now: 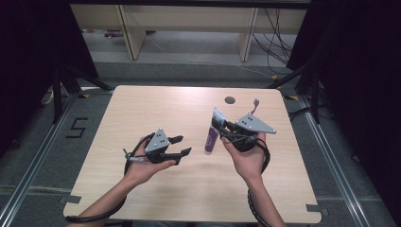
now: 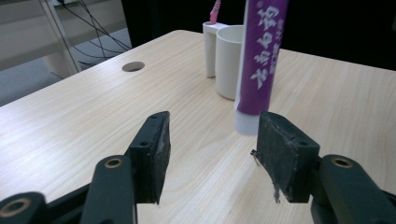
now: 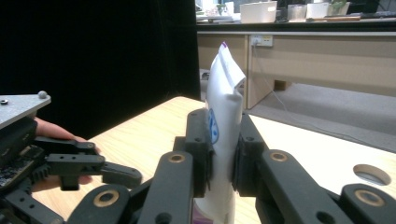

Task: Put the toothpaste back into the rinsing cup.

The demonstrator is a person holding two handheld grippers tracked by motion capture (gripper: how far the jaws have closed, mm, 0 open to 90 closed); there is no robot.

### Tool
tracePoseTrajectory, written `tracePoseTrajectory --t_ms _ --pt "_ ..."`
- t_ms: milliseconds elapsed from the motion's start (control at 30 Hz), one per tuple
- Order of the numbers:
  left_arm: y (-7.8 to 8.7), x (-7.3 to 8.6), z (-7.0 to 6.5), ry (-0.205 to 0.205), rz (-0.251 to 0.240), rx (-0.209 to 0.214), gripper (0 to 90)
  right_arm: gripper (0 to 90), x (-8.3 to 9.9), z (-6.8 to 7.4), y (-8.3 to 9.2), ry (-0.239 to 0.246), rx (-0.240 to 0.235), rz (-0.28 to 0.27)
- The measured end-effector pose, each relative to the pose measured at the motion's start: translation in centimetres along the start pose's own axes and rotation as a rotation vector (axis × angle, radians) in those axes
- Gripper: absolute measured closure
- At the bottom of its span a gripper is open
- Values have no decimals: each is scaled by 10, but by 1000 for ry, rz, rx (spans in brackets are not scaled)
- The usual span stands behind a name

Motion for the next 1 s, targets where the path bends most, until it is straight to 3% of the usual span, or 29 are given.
tracePoseTrajectory --t_ms 400,433,467,600,667,700,867,1000 --pt "22 23 20 31 -1 -81 434 800 -5 -11 7 14 33 -5" --pt "24 25 22 36 -2 -87 434 800 -6 -13 8 35 44 -11" --pt "26 28 24 46 -9 -92 433 800 -6 -13 8 14 43 -6" --pt "33 36 31 77 -30 -117 431 800 -8 -16 10 12 51 -5" --pt "37 40 35 89 -30 -139 430 800 -9 -18 11 33 64 -15" --pt "38 41 36 90 -28 -142 428 799 -9 -18 12 12 60 -7" --pt "45 51 45 127 -49 -182 424 800 -12 -22 15 14 75 -17" --pt "47 59 49 132 -75 -197 421 800 -15 -25 17 21 81 -25"
Point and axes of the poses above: each handheld gripper's, and its own axes: y roughly backward along the jaws, x roughly out of its underside, z roughly to its left, the point moved 2 cm from there along -y, roughly forward along the jaws, and after that the axes turned 6 degrees about y, right-handed, at the moved point
